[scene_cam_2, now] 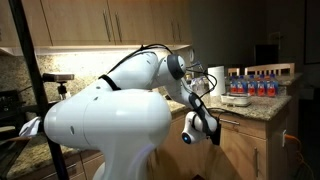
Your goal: Open the top drawer
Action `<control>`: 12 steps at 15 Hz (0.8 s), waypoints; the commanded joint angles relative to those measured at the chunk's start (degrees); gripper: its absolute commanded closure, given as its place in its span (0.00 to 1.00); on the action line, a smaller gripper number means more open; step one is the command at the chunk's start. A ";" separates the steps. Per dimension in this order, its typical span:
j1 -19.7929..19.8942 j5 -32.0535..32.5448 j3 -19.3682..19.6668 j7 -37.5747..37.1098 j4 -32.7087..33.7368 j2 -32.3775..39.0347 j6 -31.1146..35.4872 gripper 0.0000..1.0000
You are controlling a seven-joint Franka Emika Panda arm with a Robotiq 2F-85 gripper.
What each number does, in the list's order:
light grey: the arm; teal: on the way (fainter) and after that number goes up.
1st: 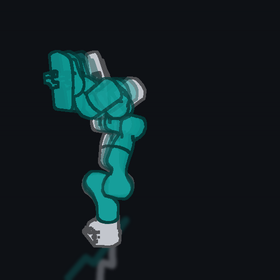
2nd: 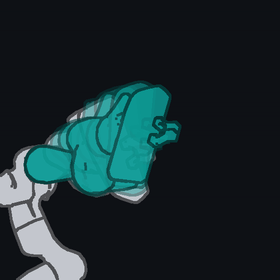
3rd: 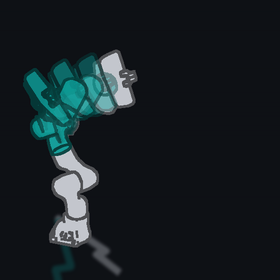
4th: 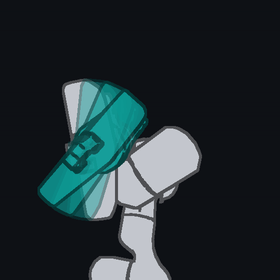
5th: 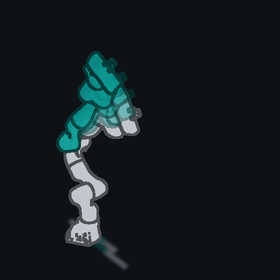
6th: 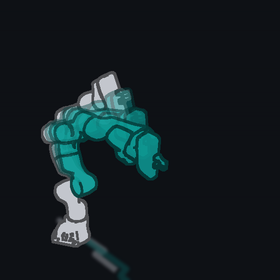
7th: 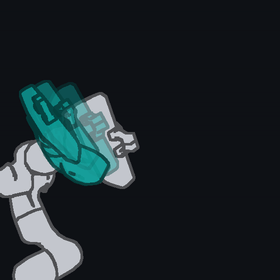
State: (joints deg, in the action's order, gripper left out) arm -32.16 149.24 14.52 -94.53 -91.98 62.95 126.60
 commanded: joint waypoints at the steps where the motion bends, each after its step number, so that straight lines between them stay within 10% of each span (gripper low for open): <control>1: 1.39 0.00 0.33 -1.25 5.97 2.75 1.95 0.00; 7: 3.70 -0.69 -0.29 1.20 12.53 6.16 2.84 0.00; 8: 3.95 -0.86 -0.28 1.48 13.11 6.57 3.36 0.25; 12: 4.32 -1.16 -0.40 1.38 14.70 7.67 4.33 0.47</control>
State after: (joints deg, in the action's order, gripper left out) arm -28.54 149.17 14.41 -94.57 -79.29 69.77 128.94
